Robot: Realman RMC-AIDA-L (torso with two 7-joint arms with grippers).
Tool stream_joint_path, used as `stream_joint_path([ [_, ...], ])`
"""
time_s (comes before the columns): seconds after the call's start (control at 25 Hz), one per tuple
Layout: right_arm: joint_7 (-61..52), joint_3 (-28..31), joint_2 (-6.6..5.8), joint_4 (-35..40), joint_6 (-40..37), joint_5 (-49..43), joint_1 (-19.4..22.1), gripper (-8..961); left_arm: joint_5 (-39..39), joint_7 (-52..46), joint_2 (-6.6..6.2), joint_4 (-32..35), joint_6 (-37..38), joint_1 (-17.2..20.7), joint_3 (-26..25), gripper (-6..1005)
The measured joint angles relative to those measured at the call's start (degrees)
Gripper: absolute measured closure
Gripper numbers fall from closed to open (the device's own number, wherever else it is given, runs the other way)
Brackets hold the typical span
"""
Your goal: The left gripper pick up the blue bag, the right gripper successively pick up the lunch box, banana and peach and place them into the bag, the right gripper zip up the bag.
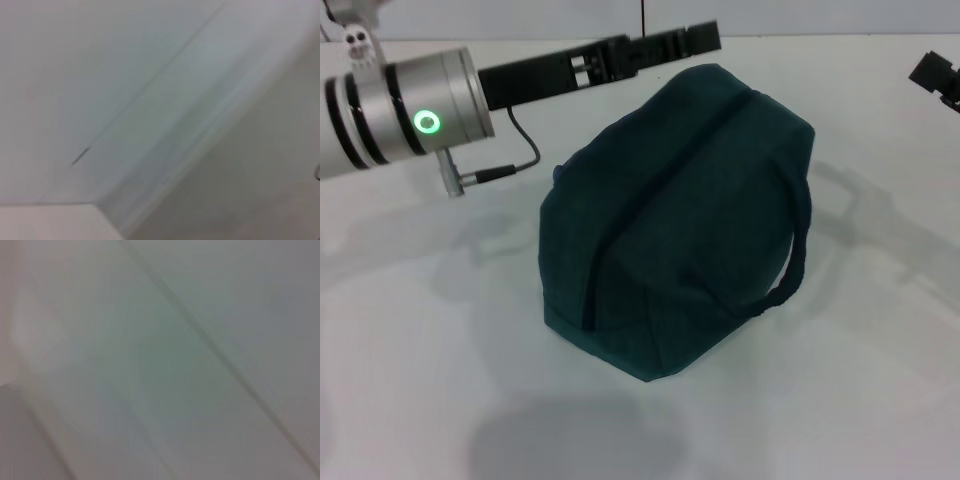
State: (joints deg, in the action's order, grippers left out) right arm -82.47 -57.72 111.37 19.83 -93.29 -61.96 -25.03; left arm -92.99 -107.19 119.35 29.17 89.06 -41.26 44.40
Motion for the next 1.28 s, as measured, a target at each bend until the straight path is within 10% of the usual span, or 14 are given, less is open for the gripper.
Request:
stream_joint_path([
  [0.16,4.4,0.0,-0.48,3.3,-7.5,-2.7,0.2,96,0.7,0.8,0.07,4.4,5.3,0.6,0.0,322],
  [0.6,14.5,-0.1,1.04,9.7,-18.3,-17.6,0.1,97,1.2,14.6,-0.25,20.6,24.7,10.6,2.1,111],
  [0.88,18.0,-0.5,3.88,10.3,-16.1,-25.8,-0.9,96,-1.2,18.8,-1.20,22.4,25.5,18.6,4.4,119],
  [1.28,18.2,-5.5,4.45,8.9,-12.0,-25.1,-2.7,97,-3.5,21.3,-2.26,20.3,27.1,20.9,5.2,123],
])
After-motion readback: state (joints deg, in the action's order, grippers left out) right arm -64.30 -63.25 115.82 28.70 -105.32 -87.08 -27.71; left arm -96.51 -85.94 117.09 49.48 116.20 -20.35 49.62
